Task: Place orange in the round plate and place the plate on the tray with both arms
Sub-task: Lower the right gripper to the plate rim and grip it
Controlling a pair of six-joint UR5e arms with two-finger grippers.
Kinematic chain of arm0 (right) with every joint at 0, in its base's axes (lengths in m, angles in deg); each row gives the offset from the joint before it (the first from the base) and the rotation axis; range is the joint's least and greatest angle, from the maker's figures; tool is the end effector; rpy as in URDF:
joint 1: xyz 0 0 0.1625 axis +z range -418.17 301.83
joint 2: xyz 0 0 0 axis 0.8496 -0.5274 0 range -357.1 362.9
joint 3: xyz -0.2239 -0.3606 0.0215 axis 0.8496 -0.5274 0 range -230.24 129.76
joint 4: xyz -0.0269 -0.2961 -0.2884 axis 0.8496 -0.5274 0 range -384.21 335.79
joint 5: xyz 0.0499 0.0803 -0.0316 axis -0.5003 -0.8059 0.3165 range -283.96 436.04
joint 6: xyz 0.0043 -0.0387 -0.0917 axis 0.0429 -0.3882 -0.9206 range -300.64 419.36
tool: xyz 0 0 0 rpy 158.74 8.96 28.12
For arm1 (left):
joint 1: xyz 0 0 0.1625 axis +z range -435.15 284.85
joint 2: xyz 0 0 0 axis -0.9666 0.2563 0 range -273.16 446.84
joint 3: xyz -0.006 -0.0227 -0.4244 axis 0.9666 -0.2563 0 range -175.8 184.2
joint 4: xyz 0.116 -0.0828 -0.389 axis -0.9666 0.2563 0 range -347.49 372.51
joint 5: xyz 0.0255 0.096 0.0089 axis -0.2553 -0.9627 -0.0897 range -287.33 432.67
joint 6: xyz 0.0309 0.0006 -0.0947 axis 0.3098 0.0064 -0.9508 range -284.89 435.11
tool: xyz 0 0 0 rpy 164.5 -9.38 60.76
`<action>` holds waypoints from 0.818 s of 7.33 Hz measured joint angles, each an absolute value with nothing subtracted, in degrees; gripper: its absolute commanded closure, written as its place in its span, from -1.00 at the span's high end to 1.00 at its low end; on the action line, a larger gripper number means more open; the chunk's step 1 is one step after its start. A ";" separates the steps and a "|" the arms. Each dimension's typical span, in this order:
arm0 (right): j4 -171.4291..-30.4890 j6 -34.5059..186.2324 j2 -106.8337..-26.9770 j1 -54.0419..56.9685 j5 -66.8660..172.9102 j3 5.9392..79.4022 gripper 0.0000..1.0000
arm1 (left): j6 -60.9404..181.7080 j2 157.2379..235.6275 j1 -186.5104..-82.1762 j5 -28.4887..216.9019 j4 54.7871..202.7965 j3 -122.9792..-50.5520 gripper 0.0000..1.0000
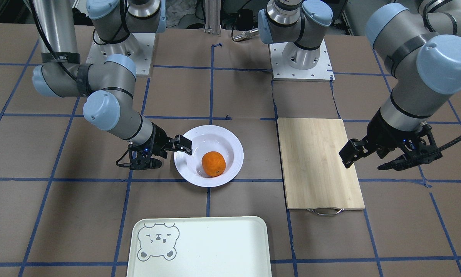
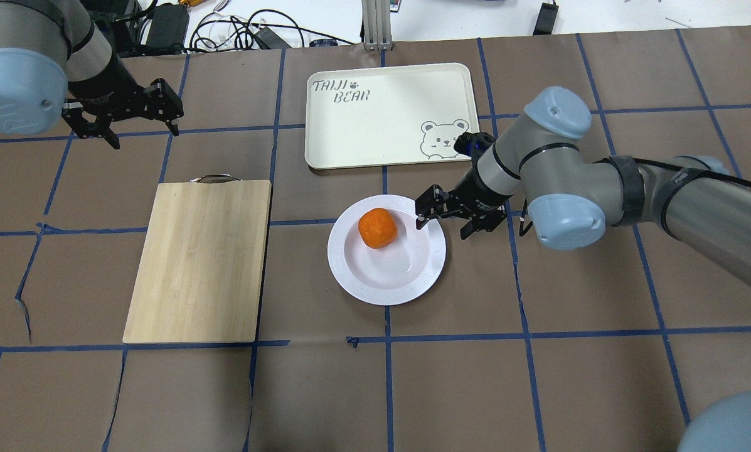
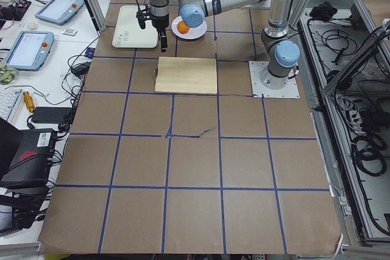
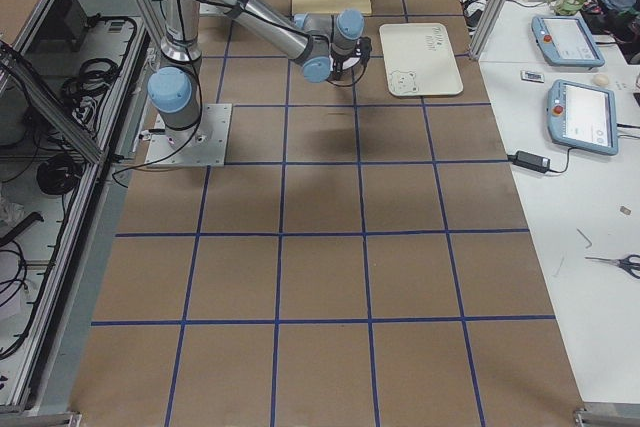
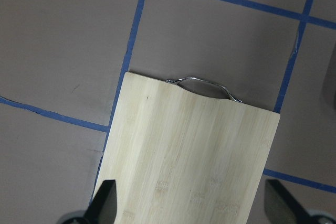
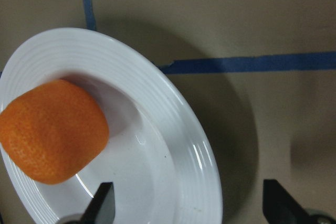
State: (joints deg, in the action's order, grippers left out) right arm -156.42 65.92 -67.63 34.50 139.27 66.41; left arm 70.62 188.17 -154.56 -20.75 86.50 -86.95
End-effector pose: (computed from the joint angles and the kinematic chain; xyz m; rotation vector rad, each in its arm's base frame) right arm 0.2016 -0.4980 0.1850 0.1126 2.6754 0.1424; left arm -0.0202 -0.5858 0.4013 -0.4068 3.0505 -0.0896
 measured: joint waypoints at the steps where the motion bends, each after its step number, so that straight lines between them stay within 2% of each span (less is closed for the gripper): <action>1: -157.74 67.65 -67.07 34.71 139.06 67.16 1.00 | 70.58 188.17 -154.56 -20.73 86.51 -86.88 1.00; 3: -159.57 69.79 -66.64 35.43 138.52 68.57 0.78 | 70.55 188.17 -154.55 -20.75 86.51 -87.05 1.00; 4: -160.77 70.62 -66.45 35.94 138.25 68.97 0.49 | 70.55 188.17 -154.56 -20.77 86.52 -87.14 1.00; 5: -161.43 71.03 -66.22 36.27 138.10 69.31 0.29 | 70.56 188.20 -154.56 -20.83 86.48 -87.20 1.00; 6: -161.61 71.44 -66.09 36.41 138.08 69.58 -0.06 | 70.60 188.23 -154.55 -20.87 86.38 -87.25 1.00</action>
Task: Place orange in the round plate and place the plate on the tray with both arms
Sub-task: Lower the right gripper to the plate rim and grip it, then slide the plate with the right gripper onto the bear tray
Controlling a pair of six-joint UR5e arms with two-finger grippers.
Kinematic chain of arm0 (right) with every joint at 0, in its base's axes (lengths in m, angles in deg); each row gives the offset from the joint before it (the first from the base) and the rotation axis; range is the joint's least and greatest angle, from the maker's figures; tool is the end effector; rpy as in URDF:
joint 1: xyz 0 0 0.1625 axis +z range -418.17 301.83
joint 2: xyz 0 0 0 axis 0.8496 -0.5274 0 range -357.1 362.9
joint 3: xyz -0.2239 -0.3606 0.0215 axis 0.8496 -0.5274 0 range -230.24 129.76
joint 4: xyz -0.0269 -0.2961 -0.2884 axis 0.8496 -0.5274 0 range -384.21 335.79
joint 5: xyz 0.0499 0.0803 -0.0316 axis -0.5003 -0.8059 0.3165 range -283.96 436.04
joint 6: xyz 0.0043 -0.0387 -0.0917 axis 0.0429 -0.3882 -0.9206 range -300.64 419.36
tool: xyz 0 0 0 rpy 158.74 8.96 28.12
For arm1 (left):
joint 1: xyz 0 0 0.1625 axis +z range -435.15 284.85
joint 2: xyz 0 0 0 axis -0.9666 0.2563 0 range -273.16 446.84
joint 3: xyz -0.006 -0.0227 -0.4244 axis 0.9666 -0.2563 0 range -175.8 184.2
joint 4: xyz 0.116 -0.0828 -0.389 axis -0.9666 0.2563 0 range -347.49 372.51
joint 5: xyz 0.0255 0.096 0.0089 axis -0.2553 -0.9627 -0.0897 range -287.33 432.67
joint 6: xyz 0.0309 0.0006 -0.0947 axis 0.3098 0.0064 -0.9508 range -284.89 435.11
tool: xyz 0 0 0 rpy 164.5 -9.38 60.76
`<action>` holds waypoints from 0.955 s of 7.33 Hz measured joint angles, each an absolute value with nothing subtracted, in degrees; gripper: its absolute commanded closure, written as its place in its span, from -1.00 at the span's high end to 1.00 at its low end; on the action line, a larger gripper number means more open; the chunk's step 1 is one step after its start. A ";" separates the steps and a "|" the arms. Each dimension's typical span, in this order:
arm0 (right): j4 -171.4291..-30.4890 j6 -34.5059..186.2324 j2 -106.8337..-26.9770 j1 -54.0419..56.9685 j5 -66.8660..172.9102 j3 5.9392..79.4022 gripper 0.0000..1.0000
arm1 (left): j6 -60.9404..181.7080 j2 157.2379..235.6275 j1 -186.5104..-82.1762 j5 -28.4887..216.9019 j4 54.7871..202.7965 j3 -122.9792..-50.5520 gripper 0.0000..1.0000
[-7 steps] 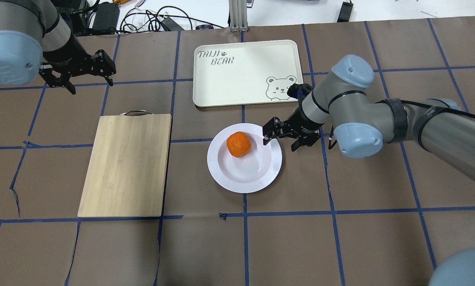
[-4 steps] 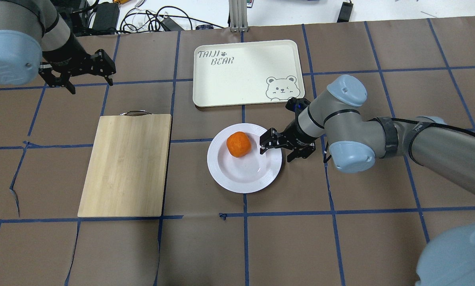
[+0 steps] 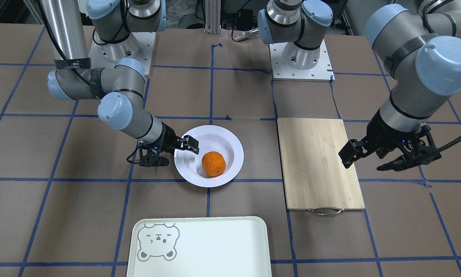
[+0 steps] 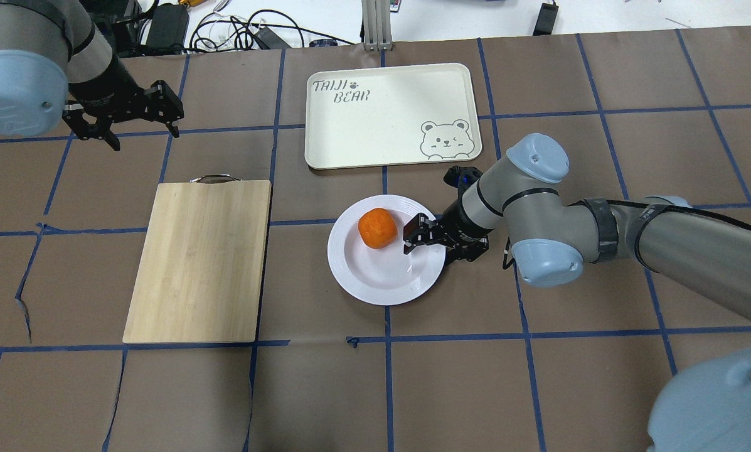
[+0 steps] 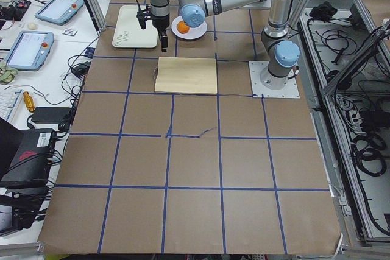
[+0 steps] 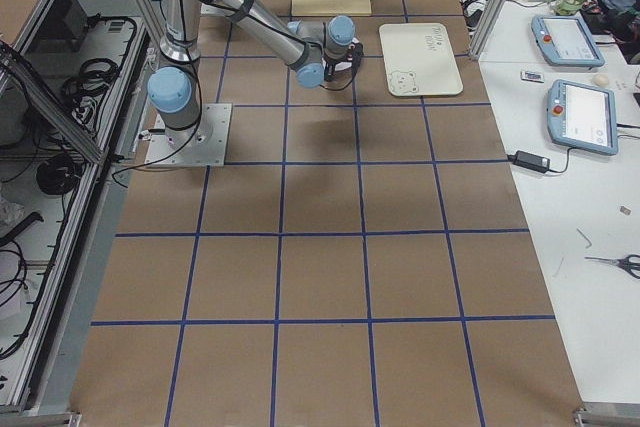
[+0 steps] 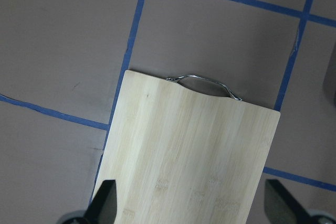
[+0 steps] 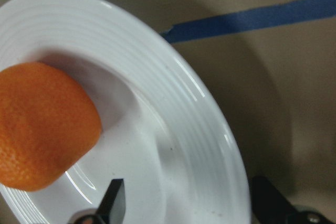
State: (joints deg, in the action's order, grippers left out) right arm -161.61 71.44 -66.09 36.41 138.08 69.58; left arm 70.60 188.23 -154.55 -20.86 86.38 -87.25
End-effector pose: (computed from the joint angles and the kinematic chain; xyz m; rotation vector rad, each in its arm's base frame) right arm 0.2189 -0.4784 0.1614 0.1939 2.6548 0.1749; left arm -0.0200 -0.5853 0.3983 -0.4072 3.0489 -0.0830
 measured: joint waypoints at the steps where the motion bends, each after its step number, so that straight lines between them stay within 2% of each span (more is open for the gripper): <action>1: -161.65 72.33 -66.07 36.46 138.17 69.73 -0.33 | 70.62 188.28 -154.53 -20.86 86.31 -87.30 1.00; 2: -161.71 73.57 -66.07 36.50 138.28 69.78 -0.63 | 70.63 188.31 -154.52 -20.85 86.19 -87.47 1.00; 4: -161.68 74.86 -66.41 36.66 139.06 69.49 -0.96 | 70.63 188.31 -154.51 -20.84 85.89 -88.02 1.00; 7: -161.53 74.94 -67.85 36.57 140.67 67.76 -1.00 | 70.62 188.35 -154.52 -20.84 85.82 -88.23 1.00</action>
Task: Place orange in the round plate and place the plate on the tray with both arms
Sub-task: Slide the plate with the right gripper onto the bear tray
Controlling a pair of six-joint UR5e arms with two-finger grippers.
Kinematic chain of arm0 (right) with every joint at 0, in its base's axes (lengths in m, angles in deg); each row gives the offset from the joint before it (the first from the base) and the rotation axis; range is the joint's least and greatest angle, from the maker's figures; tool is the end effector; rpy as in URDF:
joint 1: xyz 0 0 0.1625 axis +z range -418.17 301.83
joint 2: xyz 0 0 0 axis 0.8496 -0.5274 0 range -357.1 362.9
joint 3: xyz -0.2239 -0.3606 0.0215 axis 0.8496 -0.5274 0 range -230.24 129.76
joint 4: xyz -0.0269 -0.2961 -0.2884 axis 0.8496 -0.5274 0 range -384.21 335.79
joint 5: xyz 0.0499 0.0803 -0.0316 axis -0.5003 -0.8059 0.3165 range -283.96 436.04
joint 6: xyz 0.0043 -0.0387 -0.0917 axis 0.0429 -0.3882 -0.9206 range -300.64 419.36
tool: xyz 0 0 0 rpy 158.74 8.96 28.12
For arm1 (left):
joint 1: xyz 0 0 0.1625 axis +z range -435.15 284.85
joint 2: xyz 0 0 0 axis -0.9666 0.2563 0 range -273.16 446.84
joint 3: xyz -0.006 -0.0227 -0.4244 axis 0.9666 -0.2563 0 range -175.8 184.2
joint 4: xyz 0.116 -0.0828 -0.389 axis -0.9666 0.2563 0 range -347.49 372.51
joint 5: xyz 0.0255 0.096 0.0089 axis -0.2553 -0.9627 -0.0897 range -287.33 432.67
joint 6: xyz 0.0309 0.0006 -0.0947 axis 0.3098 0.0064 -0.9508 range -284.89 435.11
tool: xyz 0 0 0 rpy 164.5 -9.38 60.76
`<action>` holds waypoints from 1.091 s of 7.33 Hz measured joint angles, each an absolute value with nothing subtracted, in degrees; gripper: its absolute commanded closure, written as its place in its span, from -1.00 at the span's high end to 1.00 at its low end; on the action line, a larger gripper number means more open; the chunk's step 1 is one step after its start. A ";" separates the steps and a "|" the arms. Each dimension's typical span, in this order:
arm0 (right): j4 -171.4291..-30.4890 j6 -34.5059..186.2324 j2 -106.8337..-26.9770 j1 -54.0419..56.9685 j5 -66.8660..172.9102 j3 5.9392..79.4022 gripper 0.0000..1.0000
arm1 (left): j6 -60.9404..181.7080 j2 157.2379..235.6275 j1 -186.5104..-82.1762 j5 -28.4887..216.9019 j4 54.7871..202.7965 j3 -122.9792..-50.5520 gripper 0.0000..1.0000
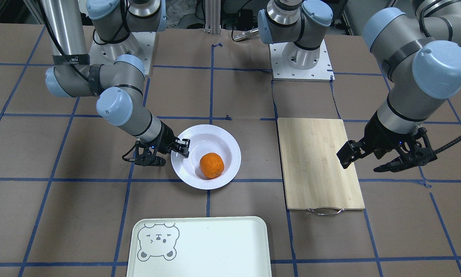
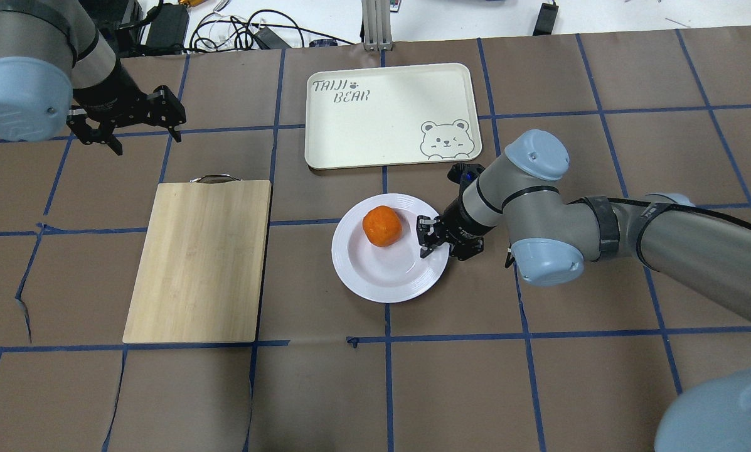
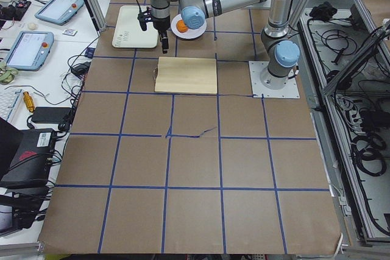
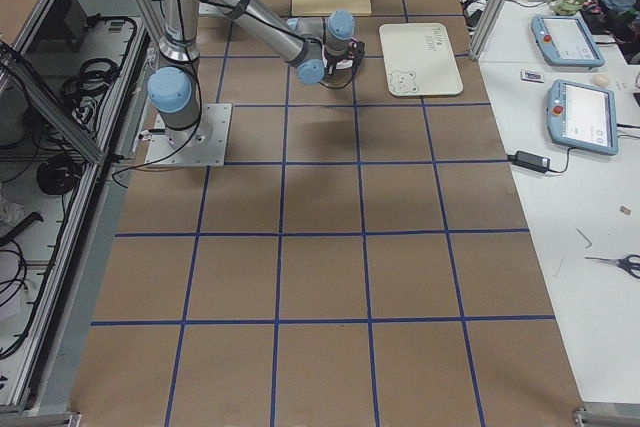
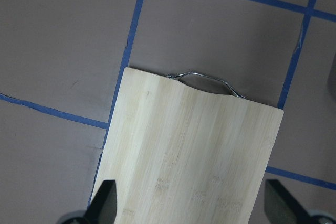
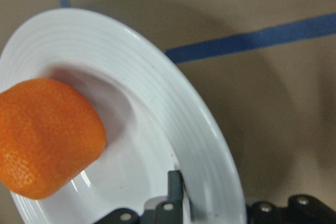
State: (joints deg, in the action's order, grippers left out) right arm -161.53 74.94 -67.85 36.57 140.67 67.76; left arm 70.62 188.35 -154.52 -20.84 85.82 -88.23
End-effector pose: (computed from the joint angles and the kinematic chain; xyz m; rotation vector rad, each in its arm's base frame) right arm 0.2172 -0.4898 0.1859 0.2550 2.6914 0.1057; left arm -0.0200 -0.5836 0.3899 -0.4072 3.0501 -0.0685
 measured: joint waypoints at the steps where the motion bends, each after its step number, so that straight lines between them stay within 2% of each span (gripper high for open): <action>1: -161.19 74.93 -68.28 36.23 140.22 65.56 -1.00 | 70.58 188.35 -154.56 -20.82 85.79 -88.37 1.00; 4: -161.16 75.00 -67.64 34.88 136.63 57.78 -1.00 | 70.55 188.28 -154.57 -20.68 85.65 -89.30 1.00; 8: -161.31 75.34 -52.75 34.78 134.61 39.46 -0.96 | 70.55 188.27 -154.57 -20.67 85.55 -89.48 1.00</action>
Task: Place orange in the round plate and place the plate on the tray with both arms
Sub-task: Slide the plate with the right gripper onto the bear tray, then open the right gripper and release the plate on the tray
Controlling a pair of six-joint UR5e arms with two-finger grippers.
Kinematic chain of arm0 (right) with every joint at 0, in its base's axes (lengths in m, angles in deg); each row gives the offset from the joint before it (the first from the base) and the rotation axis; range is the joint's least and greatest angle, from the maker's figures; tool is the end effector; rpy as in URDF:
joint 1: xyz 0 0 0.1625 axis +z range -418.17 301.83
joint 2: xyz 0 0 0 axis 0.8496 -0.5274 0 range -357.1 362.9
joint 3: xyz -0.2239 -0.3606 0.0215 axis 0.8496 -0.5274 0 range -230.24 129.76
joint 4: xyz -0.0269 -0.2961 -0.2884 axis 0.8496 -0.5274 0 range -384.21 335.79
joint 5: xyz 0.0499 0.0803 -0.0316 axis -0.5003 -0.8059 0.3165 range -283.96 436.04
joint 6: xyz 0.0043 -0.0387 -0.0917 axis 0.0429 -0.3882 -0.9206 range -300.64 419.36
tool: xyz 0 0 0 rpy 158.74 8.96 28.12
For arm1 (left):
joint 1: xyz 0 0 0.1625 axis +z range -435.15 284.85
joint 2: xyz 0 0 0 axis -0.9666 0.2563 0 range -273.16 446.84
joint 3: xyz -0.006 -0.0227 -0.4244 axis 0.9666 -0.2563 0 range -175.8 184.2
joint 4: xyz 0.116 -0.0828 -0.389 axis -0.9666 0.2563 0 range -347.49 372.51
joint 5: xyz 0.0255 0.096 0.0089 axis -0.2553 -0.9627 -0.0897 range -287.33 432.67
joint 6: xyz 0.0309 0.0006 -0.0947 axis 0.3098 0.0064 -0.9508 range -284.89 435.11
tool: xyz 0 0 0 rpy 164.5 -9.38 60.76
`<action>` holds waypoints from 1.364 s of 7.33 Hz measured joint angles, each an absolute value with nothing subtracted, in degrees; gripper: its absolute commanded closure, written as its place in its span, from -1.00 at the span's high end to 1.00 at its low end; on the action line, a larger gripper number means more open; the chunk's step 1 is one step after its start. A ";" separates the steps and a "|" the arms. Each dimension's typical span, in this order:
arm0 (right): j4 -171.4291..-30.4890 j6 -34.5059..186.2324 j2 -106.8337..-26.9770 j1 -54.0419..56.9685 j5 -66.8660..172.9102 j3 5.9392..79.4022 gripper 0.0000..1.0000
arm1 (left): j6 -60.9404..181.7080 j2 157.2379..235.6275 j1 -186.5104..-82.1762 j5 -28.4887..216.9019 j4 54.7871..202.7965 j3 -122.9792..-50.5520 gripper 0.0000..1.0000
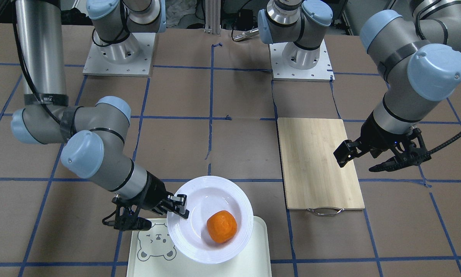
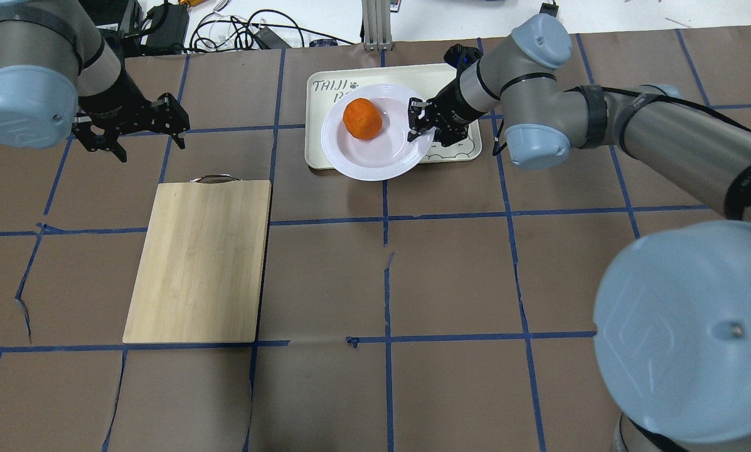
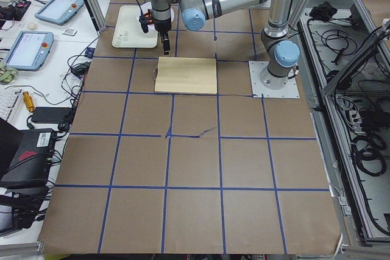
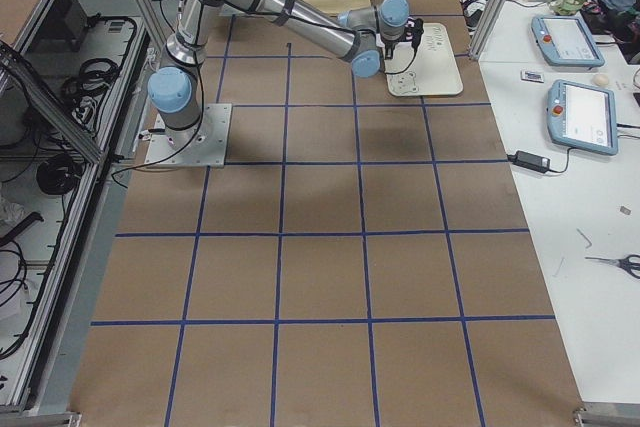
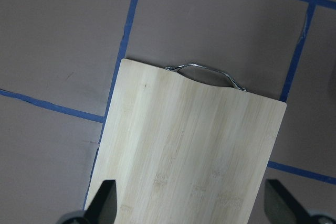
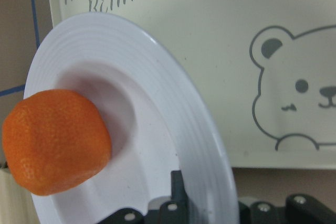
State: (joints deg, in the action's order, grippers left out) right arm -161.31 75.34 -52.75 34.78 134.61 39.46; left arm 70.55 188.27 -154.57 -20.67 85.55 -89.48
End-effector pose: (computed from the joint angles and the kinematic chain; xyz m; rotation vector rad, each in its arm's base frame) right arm 0.2200 -0.6706 0.2335 0.2086 2.5526 -0.1703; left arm -0.0216 -0.5796 0.3806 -0.4075 3.0544 -0.0448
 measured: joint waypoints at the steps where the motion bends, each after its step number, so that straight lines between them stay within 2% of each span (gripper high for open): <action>1: -161.41 75.92 -49.12 34.81 134.28 35.41 -0.88 | 70.54 188.26 -154.57 -20.67 85.55 -89.48 1.00; 2: -161.47 76.42 -46.07 34.81 134.04 31.94 -0.78 | 70.55 188.26 -154.57 -20.67 85.55 -89.49 1.00; 3: -161.45 76.80 -44.03 34.80 133.94 29.77 -0.09 | 70.54 188.27 -154.56 -20.67 85.57 -89.49 1.00; 6: -161.89 81.50 -42.49 34.68 136.91 28.06 0.93 | 70.54 188.31 -154.60 -20.67 85.63 -89.49 1.00; 7: -162.07 82.14 -42.48 34.54 138.55 27.70 1.00 | 70.54 188.34 -154.60 -20.66 85.62 -89.49 1.00; 10: -161.53 78.13 -43.63 32.53 139.89 23.94 1.00 | 70.54 188.34 -154.60 -20.62 85.55 -89.49 1.00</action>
